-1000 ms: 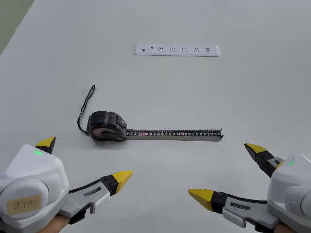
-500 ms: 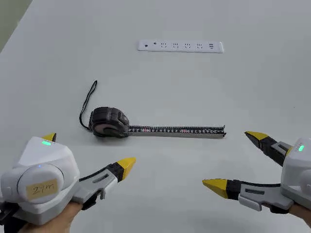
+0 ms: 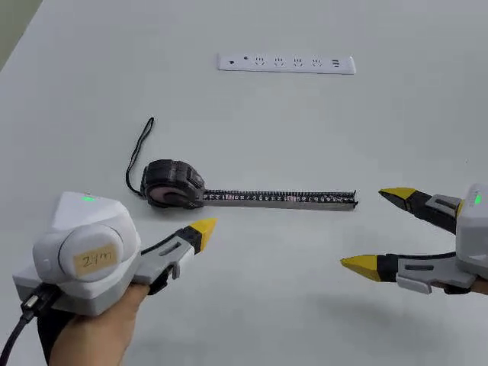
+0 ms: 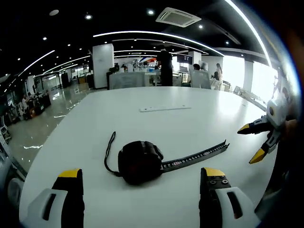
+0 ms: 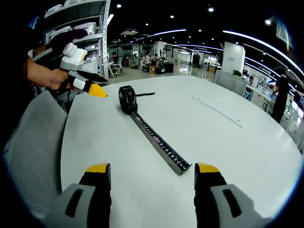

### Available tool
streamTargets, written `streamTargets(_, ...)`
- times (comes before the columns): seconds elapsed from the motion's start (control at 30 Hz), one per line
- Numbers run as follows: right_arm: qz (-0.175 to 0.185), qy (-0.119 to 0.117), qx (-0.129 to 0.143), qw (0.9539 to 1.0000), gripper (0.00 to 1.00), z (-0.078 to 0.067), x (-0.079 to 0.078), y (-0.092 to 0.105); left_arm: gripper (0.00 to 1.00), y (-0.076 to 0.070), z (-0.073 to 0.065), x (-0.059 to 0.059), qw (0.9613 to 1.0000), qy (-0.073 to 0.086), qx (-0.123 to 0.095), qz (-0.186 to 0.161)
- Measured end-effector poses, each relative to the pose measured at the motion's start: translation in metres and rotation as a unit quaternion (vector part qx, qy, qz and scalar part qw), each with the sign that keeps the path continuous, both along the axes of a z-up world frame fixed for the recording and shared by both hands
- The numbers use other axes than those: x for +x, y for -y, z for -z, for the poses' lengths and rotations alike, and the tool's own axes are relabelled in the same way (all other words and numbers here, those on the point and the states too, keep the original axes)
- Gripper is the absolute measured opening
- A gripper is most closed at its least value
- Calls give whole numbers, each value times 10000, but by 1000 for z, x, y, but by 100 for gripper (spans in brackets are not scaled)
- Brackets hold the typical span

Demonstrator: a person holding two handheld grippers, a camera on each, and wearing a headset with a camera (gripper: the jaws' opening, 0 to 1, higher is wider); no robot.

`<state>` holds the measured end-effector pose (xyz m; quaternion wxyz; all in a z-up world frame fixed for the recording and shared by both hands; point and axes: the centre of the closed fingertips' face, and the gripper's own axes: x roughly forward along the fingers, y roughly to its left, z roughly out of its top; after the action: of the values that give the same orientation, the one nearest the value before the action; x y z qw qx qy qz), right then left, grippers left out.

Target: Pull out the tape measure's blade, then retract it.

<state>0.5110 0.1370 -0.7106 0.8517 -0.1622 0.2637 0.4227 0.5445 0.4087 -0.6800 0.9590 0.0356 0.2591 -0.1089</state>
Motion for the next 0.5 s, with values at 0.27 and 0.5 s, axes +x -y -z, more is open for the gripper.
streamTargets(0.27, -498, -3, -209, 9985, 60, 7, 13, 2, 100, 5, 5, 9, 10000, -5, -5, -60)
streamTargets(0.5, -905, 15, -422, 9950, 50, 14, 24, 5, 99, 5, 9, 19, 9997, 43, -20, -235)
